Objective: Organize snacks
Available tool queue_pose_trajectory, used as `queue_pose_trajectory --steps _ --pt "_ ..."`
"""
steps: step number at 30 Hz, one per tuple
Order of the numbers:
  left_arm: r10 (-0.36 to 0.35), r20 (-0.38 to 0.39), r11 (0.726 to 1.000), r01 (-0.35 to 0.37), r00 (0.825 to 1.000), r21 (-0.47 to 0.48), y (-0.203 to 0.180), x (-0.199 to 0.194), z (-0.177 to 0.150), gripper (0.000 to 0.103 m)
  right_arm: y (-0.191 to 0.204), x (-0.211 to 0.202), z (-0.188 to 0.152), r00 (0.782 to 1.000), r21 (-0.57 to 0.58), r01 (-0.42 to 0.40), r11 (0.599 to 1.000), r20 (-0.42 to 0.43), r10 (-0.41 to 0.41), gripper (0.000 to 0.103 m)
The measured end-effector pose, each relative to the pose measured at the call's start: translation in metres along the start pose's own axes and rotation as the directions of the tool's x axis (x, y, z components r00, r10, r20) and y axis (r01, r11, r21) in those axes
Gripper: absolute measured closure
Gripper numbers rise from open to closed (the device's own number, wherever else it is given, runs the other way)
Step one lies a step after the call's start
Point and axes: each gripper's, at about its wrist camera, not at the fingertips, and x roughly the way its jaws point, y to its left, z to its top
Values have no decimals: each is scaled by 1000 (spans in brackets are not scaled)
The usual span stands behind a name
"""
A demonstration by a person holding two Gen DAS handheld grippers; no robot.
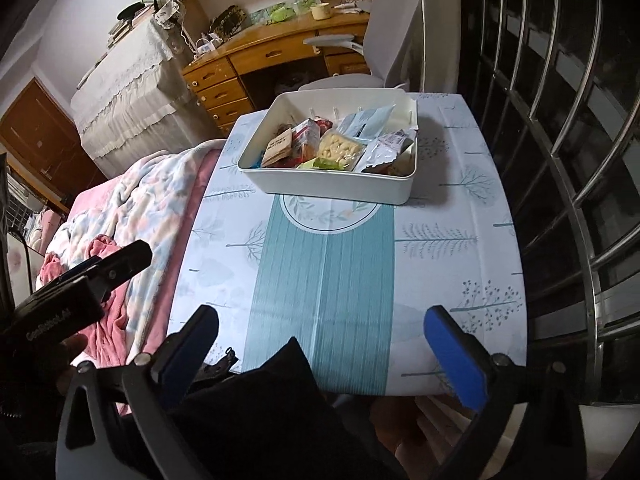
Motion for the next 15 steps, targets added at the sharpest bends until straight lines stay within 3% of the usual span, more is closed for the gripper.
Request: queue_pose_trajectory --steps 15 --pt "8 7 1000 -8 1000 18 -24 1 -11 1 -9 5 -10 1000 -5 -22 1000 -22 22 0"
